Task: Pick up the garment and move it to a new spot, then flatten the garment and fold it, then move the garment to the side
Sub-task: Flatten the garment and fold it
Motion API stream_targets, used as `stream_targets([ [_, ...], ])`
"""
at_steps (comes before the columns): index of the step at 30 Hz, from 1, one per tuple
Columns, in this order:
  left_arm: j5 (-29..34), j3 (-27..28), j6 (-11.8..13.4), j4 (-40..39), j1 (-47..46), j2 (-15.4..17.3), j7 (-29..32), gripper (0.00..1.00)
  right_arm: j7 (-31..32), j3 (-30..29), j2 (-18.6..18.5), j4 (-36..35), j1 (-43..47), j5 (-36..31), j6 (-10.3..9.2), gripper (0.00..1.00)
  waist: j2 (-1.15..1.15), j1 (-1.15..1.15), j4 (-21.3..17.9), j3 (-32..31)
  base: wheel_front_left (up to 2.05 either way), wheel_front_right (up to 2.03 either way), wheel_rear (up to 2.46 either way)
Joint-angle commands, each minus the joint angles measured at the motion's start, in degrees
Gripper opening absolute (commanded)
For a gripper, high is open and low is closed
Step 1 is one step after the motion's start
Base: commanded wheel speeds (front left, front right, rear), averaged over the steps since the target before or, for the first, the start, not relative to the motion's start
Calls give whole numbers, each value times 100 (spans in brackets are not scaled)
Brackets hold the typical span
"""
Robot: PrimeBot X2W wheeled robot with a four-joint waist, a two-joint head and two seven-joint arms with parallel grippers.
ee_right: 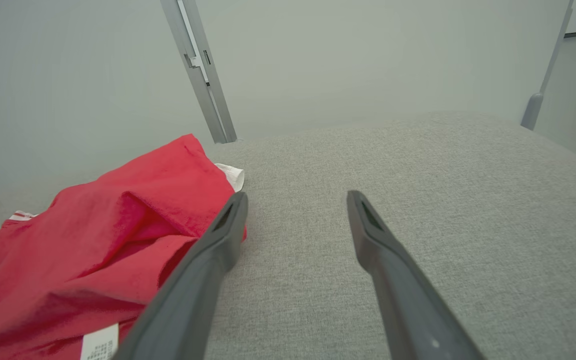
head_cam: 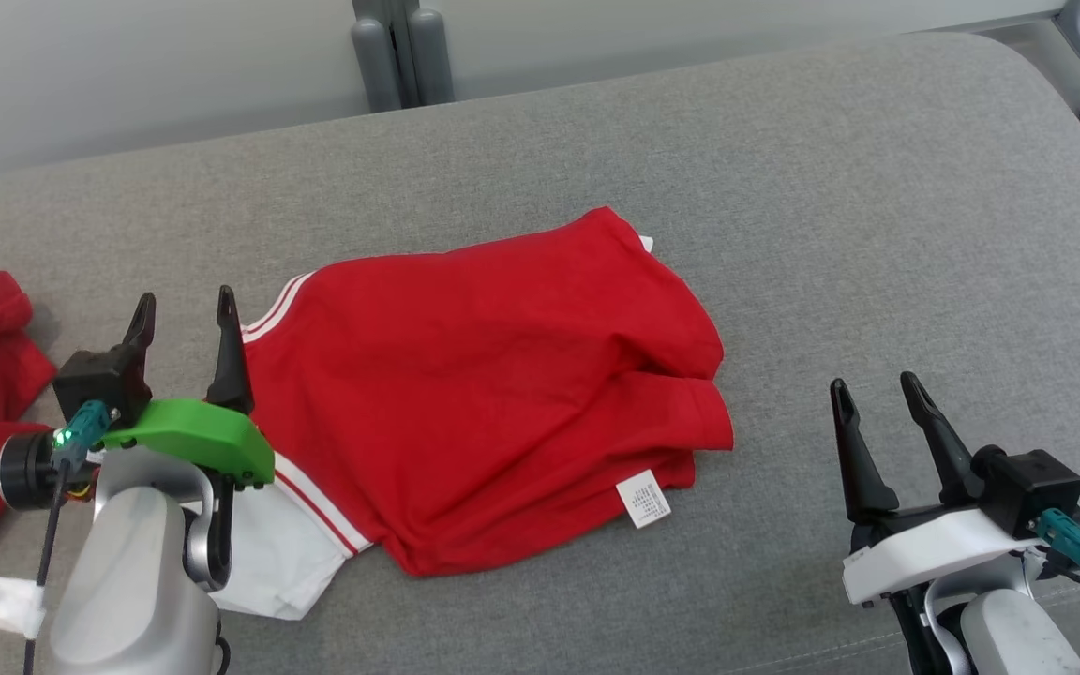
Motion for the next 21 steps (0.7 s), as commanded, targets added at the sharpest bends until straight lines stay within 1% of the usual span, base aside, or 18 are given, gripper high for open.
stream_targets([
  [1,87,105,-2,-265,254,-45,-17,100,-18,0,-1,8,63,-44,0,100,0,0,112,-119,0,0,0],
  [6,275,448,-73,-1224,1015,-246,-12,100,-17,19,5,28,155,-55,0,100,0,0,284,-302,0,0,0],
  [11,371,739,-263,-2004,1827,-469,-11,100,-18,52,20,65,273,-17,0,100,0,0,477,-469,0,0,0],
  [16,469,874,-348,-2444,2450,-613,-11,100,-18,155,30,115,361,53,0,100,0,0,621,-590,0,0,0],
  [21,519,882,-370,-2673,2748,-671,-11,100,-18,267,-32,158,395,110,0,100,0,0,748,-645,0,0,0],
])
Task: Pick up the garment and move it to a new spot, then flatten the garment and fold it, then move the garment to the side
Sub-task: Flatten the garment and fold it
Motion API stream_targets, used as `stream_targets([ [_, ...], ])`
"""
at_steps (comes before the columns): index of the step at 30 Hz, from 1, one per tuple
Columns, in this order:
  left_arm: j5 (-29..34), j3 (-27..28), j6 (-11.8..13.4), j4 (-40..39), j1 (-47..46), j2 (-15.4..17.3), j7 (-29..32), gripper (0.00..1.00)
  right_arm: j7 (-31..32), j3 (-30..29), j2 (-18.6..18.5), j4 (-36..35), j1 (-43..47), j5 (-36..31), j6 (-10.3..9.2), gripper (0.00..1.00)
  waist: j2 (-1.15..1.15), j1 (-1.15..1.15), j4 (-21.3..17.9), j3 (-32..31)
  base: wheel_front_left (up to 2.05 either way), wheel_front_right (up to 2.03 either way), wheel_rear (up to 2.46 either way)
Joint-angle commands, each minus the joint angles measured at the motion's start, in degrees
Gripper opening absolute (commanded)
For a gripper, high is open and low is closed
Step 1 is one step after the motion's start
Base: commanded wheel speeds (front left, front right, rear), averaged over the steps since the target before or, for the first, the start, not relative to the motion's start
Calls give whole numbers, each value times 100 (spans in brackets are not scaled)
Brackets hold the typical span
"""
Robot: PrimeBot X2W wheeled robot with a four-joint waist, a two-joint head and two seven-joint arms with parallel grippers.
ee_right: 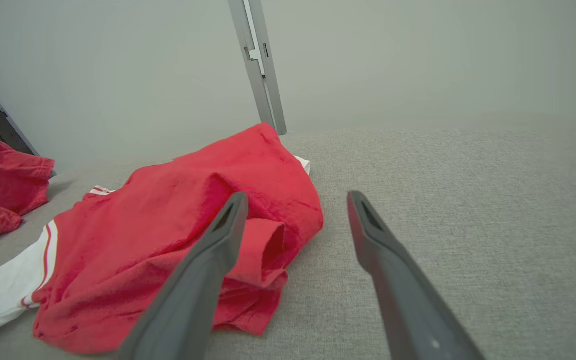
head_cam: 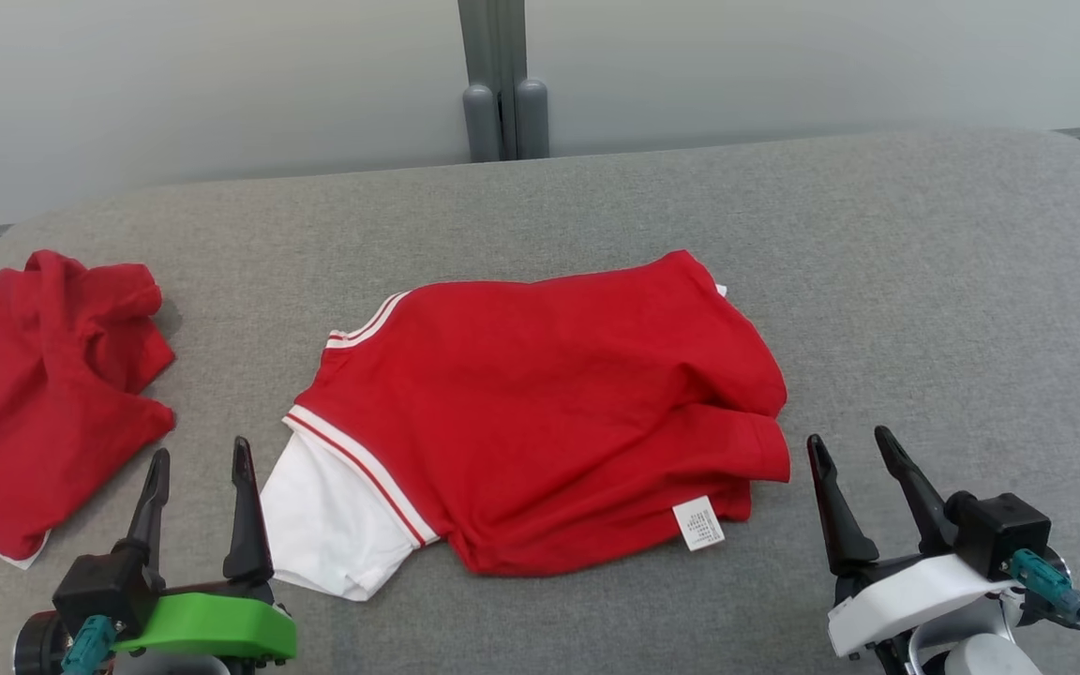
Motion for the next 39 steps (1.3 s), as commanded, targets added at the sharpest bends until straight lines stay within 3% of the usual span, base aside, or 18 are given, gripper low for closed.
stream_targets([
  [1,83,-6,-24,-29,86,-4,-4,100,-19,66,-33,52,38,44,0,100,0,0,81,-57,0,0,0],
  [8,57,-91,8,-65,-1,-17,-4,100,-19,418,-234,444,-194,17,0,100,0,0,182,-73,0,0,0],
  [19,-27,-294,81,-41,-95,-18,-4,100,-19,1361,-597,1613,-944,272,0,100,0,0,433,31,0,0,0],
  [21,-53,-316,100,-47,-109,-19,-4,100,-19,1471,-634,1733,-1097,343,0,25,0,0,457,55,0,0,0],
  [22,-61,-323,103,-50,-113,-19,-4,100,-19,1527,-652,1786,-1152,377,0,0,0,0,462,67,0,0,0],
  [27,-119,-312,168,-46,-81,-19,-4,100,-19,1566,-851,1760,-1452,495,-1,0,0,0,343,130,0,0,0],
  [35,-210,-395,236,13,-154,-18,-5,100,-19,1057,-1363,1439,-1539,647,-1,0,0,0,11,201,0,0,0],
  [39,-264,-481,270,64,-181,-18,-4,100,-19,956,-1465,1274,-1328,1094,-1,0,0,0,-69,237,0,0,0],
])
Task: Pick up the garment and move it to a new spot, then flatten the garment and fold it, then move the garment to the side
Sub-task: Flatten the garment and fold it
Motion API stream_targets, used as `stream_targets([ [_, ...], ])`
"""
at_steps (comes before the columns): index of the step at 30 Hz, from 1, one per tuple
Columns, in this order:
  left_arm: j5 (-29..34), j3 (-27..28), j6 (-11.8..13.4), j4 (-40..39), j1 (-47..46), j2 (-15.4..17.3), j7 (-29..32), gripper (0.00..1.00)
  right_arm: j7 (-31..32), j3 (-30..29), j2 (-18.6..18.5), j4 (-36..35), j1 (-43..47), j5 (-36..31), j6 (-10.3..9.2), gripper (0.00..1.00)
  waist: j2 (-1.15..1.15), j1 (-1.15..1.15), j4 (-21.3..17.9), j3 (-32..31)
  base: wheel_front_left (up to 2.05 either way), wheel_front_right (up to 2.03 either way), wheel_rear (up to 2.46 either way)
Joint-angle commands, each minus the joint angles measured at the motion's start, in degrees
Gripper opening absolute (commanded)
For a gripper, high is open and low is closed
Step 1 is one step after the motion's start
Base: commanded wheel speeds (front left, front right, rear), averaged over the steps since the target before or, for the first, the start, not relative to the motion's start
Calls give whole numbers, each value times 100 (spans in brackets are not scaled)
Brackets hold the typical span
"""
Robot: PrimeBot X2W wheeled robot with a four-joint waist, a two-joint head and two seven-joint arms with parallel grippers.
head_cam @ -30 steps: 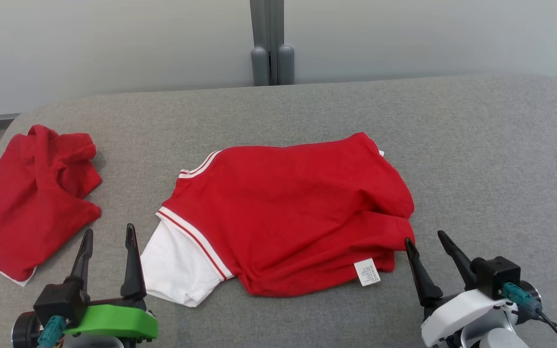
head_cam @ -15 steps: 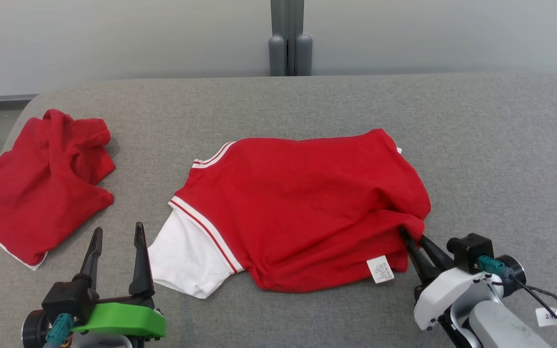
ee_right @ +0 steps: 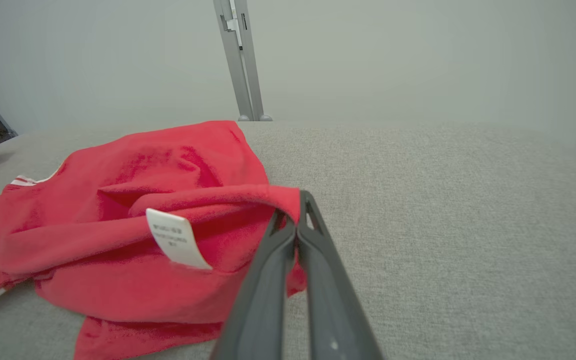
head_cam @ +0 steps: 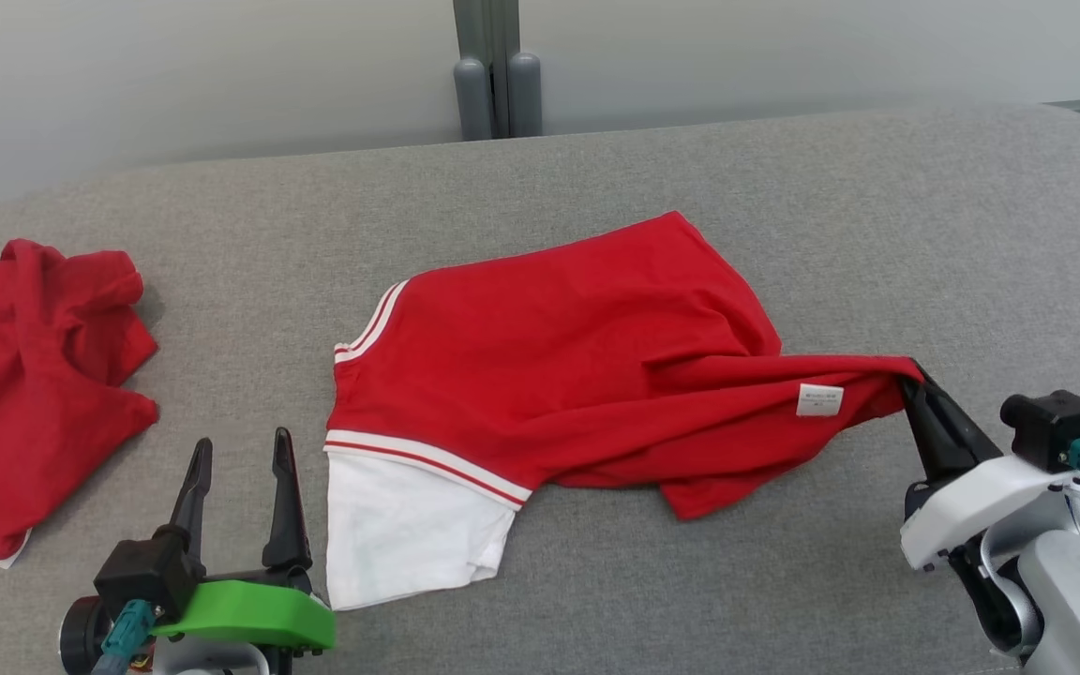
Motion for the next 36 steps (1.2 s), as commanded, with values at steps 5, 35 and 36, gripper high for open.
stream_targets([
  [5,-101,-61,37,85,-105,8,-4,100,-19,282,-125,-355,555,497,-1,0,0,0,-30,66,0,0,0],
  [35,-120,-157,18,260,-123,9,-4,100,508,81,-425,-456,977,1663,-1,0,0,0,139,-12,0,0,0],
  [36,-123,-168,23,265,-116,9,-4,100,481,98,-422,-268,876,1687,-1,5,0,0,149,-15,0,0,0],
])
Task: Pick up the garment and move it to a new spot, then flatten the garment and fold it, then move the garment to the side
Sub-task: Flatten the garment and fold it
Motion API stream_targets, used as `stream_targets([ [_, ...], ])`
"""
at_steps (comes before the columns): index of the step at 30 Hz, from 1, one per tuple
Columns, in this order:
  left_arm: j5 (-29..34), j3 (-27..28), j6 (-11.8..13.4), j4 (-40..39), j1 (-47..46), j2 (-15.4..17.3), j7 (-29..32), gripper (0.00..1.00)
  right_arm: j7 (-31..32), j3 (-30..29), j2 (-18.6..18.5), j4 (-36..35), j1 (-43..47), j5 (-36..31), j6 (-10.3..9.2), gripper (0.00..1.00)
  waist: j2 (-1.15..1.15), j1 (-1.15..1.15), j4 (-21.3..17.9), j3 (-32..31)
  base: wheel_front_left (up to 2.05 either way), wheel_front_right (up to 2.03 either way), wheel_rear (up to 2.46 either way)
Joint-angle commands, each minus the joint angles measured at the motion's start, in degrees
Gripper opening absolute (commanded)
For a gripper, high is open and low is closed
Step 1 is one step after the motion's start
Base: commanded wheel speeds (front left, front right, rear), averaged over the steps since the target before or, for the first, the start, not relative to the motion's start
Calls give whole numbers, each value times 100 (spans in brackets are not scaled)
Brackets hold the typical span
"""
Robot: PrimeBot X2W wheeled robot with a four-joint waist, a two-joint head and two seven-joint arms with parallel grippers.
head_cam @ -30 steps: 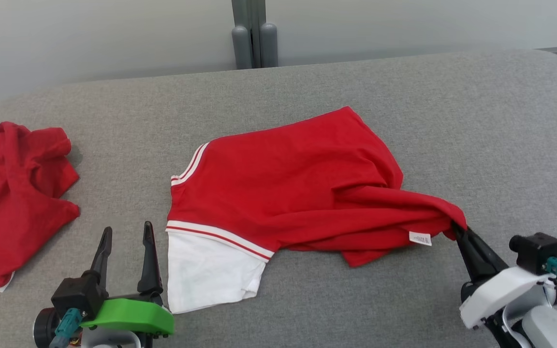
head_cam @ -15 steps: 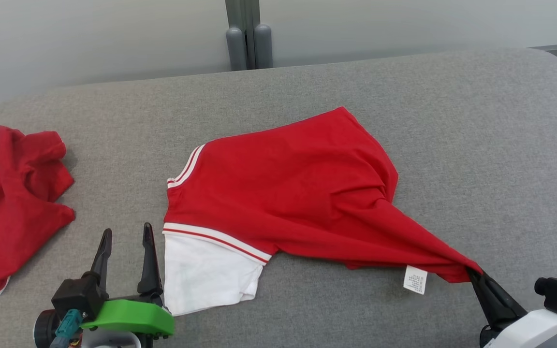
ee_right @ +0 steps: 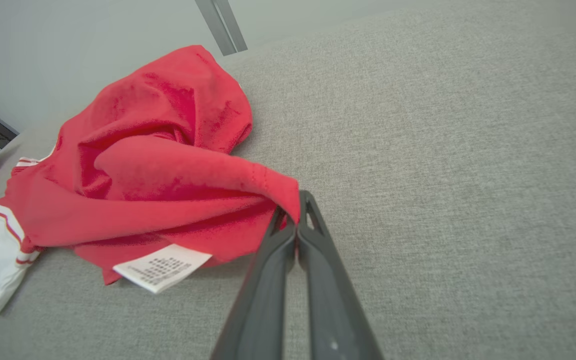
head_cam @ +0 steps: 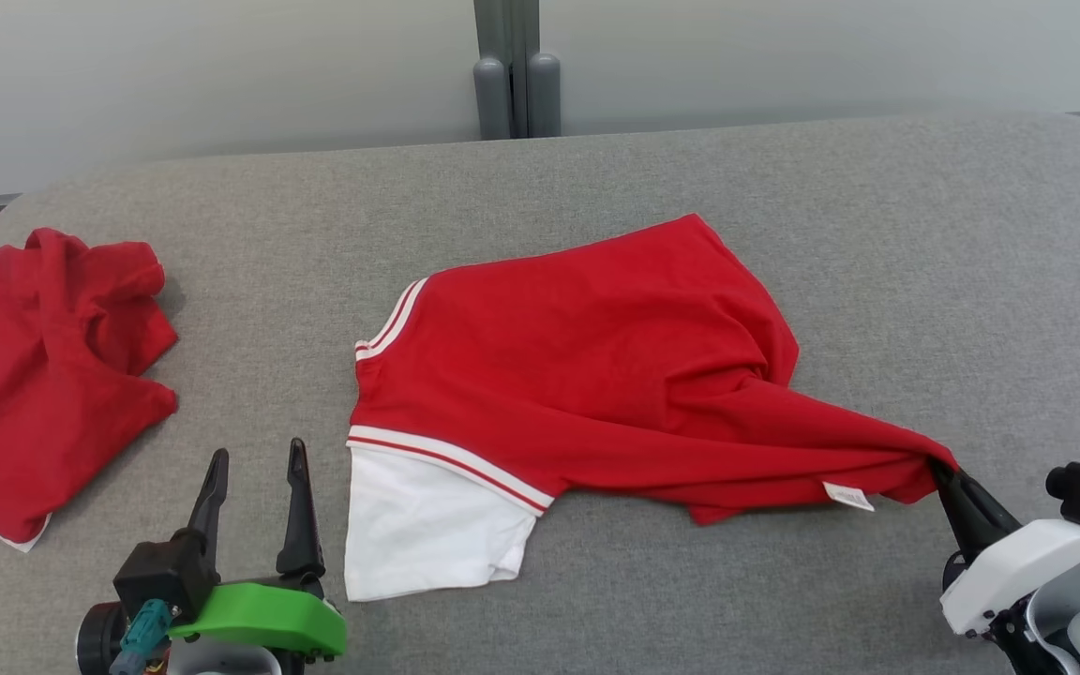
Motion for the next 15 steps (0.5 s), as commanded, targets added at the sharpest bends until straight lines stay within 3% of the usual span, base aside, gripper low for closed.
stream_targets([
  [1,-49,-17,-4,14,-79,11,-4,100,-80,25,-14,187,-143,-8,-2,37,0,0,19,-10,0,0,0],
  [2,-52,-29,2,16,-77,11,-4,100,-124,42,1,318,-226,-13,-2,57,0,0,23,-15,0,0,0],
  [3,-55,-45,14,18,-74,11,-4,100,-174,74,29,476,-315,-6,-1,100,0,0,27,-23,0,0,0],
  [10,-58,-8,49,-9,51,11,-4,100,-486,111,121,961,-539,-91,-1,100,0,0,-78,-92,0,0,0],
  [15,-43,71,35,-11,119,12,-4,100,-540,-20,173,662,-338,-166,-1,100,0,0,-184,-165,0,0,0],
])
